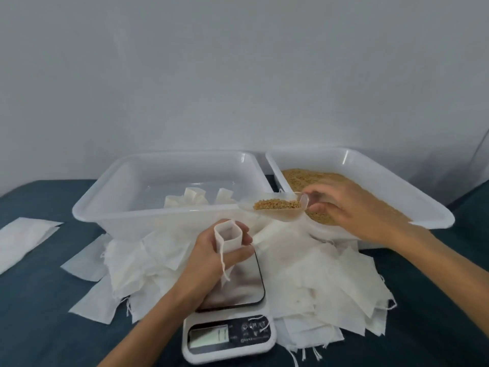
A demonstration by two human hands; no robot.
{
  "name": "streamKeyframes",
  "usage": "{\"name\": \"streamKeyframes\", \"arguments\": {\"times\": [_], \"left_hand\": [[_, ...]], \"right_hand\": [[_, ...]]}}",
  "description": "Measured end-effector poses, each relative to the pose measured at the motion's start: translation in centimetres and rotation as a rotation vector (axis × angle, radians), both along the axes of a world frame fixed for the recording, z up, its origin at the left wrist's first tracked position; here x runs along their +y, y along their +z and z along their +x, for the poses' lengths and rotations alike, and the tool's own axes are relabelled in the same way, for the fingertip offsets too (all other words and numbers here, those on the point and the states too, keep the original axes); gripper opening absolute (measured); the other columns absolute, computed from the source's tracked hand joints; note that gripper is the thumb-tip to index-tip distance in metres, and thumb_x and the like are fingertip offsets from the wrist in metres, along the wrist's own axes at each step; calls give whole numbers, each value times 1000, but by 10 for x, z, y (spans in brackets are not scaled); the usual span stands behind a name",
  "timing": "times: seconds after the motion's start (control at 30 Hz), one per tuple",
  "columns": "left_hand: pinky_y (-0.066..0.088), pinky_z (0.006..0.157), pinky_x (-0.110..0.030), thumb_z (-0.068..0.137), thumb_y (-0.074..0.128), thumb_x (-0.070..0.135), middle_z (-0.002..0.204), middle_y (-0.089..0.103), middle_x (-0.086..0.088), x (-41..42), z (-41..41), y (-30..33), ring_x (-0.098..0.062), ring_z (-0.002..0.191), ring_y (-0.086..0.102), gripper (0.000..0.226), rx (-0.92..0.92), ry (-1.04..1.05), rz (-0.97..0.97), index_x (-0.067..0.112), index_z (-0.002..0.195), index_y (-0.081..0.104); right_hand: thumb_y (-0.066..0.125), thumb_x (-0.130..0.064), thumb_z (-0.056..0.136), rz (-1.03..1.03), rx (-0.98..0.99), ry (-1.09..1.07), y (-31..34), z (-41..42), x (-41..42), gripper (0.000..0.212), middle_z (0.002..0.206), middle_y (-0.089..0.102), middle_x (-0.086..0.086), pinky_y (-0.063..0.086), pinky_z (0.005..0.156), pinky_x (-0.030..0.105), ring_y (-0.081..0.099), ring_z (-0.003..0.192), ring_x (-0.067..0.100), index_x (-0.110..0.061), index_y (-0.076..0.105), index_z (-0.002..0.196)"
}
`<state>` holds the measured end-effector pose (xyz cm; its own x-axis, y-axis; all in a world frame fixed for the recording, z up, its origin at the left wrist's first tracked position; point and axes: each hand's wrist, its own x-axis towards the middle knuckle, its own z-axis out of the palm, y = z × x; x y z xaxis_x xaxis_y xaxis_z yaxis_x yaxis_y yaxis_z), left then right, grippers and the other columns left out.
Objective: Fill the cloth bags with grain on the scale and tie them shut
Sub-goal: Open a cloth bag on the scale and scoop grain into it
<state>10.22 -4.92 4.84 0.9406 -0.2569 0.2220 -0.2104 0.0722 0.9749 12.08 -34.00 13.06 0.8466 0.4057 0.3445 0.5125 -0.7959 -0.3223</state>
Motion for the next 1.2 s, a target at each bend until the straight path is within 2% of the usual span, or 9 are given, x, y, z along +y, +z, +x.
{"name": "streamKeyframes", "arguments": {"times": [0.1, 0.2, 0.3, 0.43, 0.57, 0.73, 0.9, 1.03, 1.2], "left_hand": [[56, 86, -38, 78, 85, 8, 94, 74, -7, 1, -1, 1, -16, 90, 70, 27, 11, 2, -1, 10, 101, 71], [54, 92, -49, 80, 85, 7, 93, 73, -5, 2, -1, 2, -18, 90, 68, 24, 20, 15, 27, 6, 98, 70], [51, 91, -44, 80, 85, 13, 91, 73, 1, 2, -2, 4, -16, 88, 67, 24, 35, 19, 53, 11, 97, 69], [50, 85, -30, 84, 84, 5, 90, 74, 4, 1, -3, 5, -11, 87, 68, 26, 66, 30, 34, 15, 102, 69], [52, 88, -31, 85, 83, 5, 92, 74, 1, 2, -3, 4, -13, 88, 69, 31, 74, 39, 42, 9, 112, 68], [51, 88, -28, 85, 85, 11, 95, 75, 3, 2, -3, 3, -12, 90, 70, 30, 79, 30, 76, 16, 112, 70], [51, 86, -24, 87, 84, 10, 96, 75, 1, 3, -3, 4, -11, 89, 69, 27, 73, 11, 65, 15, 110, 70], [53, 91, -34, 87, 84, 8, 102, 76, -7, 1, -4, 4, -15, 93, 70, 29, 86, 10, 53, 15, 112, 70], [54, 79, -28, 87, 83, 7, 98, 75, -4, 2, -4, 3, -15, 91, 68, 30, 93, -4, 39, 12, 113, 69]], "right_hand": [[63, -19, 96, -60, -59, 43, 7, -7, 17, 30, 112, 63, -17, 40, 91, 11, 55, 105, -8, -24, 64, 126], [66, -18, 93, -139, -170, 73, 13, -11, 27, 32, 111, 64, -12, 41, 97, 32, 57, 100, 9, -16, 67, 125], [71, -10, 87, -240, -314, 94, 20, -13, 32, 32, 106, 66, -5, 35, 101, 38, 61, 95, 22, -11, 70, 119], [69, -6, 84, -329, -415, 89, 28, -13, 32, 35, 103, 68, 2, 31, 108, 47, 65, 95, 28, -11, 71, 119], [58, -12, 86, -380, -460, 79, 30, -13, 33, 35, 99, 67, 5, 32, 109, 53, 66, 90, 33, -12, 71, 119], [56, -14, 87, -425, -528, 70, 28, -10, 33, 35, 97, 67, 4, 35, 108, 57, 67, 87, 32, -13, 72, 117], [44, -17, 101, -420, -593, 73, 25, -5, 31, 33, 97, 66, 2, 35, 109, 55, 66, 87, 31, -13, 73, 117], [34, -26, 96, -435, -578, 72, 23, -3, 28, 44, 99, 65, 1, 33, 111, 56, 65, 87, 29, -14, 72, 117], [56, -6, 94, -420, -603, 66, 21, -1, 27, 30, 99, 64, 1, 33, 111, 56, 65, 88, 29, -15, 72, 118]]}}
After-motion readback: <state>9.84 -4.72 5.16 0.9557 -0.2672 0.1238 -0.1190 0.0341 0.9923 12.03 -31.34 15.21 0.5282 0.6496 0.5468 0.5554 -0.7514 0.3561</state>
